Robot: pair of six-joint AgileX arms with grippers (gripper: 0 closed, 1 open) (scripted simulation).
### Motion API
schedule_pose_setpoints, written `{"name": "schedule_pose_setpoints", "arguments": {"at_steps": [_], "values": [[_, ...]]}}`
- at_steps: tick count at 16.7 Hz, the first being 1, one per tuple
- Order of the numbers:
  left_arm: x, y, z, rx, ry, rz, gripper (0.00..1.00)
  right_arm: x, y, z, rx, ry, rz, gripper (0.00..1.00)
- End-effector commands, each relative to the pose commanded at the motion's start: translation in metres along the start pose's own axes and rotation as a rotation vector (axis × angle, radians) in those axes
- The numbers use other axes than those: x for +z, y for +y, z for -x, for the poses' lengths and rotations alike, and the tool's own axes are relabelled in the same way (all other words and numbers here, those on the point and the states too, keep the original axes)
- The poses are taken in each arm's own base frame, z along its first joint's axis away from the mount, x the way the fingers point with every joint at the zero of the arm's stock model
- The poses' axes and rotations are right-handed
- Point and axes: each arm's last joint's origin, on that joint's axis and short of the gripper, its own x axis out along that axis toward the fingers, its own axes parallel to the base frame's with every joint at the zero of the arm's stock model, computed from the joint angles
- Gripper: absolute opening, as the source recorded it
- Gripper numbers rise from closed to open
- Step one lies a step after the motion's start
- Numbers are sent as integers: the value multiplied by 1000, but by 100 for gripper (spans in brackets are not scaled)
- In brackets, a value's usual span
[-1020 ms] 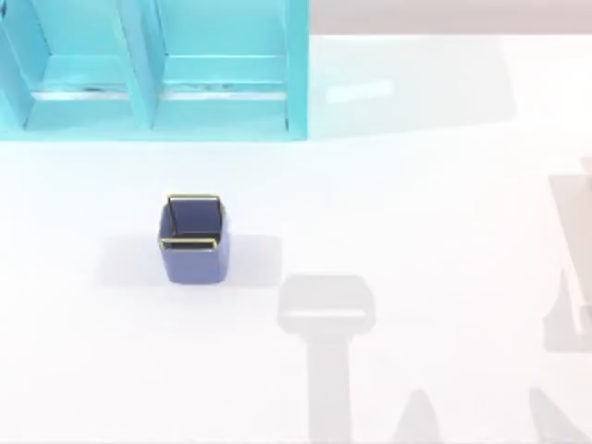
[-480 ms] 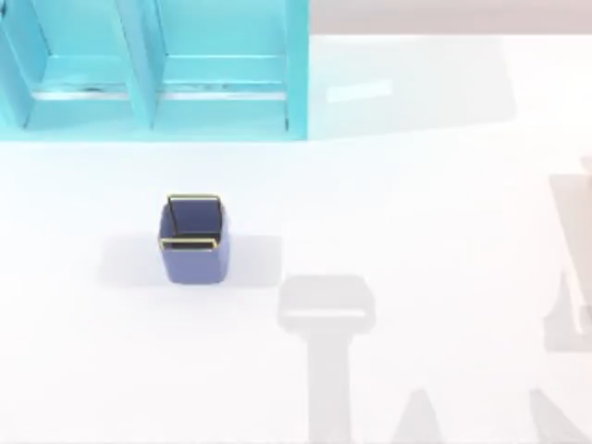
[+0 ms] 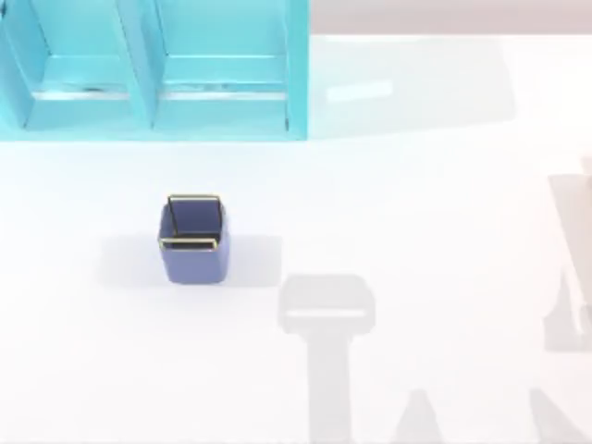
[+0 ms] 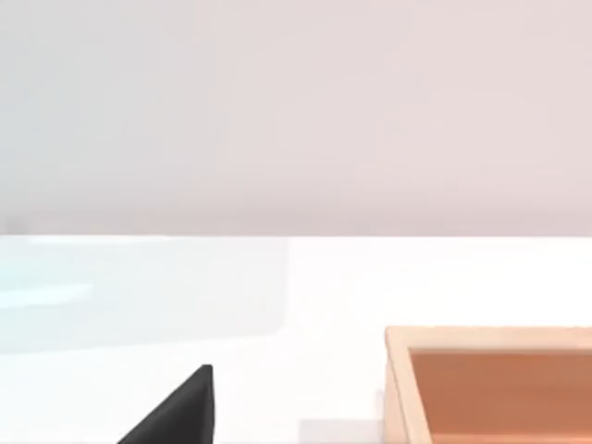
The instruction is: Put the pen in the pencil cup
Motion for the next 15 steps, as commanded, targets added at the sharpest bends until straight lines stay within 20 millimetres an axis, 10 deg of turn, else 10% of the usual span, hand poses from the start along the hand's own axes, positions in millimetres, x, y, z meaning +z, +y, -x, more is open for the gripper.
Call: {"name": "schedule_pose_setpoints", "arguments": {"at_steps": [6,15], "values": [[-2,0,-13,1,5,3,100,0,0,0,0,0,0,100],[-2,0,-13,1,5,3,32,0,0,0,0,0,0,100]]}}
